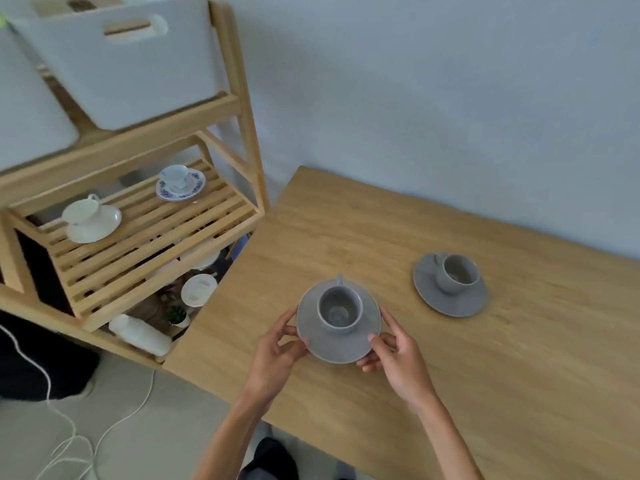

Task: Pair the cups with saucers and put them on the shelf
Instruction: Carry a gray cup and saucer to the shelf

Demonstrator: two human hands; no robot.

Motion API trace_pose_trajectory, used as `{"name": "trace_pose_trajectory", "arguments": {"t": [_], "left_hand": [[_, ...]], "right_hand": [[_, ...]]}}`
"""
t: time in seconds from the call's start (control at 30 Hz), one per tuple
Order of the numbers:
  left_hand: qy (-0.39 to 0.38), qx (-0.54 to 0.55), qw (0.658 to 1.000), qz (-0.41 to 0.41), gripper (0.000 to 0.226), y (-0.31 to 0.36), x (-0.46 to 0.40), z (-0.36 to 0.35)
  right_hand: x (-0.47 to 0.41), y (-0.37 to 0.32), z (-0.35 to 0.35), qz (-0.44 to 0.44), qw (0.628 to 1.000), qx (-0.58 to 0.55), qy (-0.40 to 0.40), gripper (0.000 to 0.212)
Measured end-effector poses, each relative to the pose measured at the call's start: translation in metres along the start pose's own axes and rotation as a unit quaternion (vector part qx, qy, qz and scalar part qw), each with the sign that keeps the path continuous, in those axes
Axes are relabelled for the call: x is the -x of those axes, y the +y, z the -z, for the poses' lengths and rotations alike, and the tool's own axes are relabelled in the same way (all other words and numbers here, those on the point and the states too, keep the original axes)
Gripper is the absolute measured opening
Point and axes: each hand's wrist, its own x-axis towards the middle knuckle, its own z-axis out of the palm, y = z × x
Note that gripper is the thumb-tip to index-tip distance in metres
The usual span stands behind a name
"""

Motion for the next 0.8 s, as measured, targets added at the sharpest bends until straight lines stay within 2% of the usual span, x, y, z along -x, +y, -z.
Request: {"name": "trace_pose_trajectory", "arguments": {"t": [0.33,0.6,0.8], "left_hand": [[0.099,-0.011,0.995,-0.023,0.061,0.025,-0.028,0.130],[0.179,-0.154,0.971,-0.034,0.064,0.024,-0.060,0.238],[0.230,-0.179,0.957,-0.003,0.062,0.021,-0.084,0.302]], "right_hand": [[-0.070,-0.043,-0.136,0.037,0.991,0.085,-0.095,0.068],[-0.127,-0.061,-0.257,0.088,0.966,0.182,-0.163,0.065],[-0.176,-0.069,-0.332,0.110,0.931,0.261,-0.232,0.069]]}}
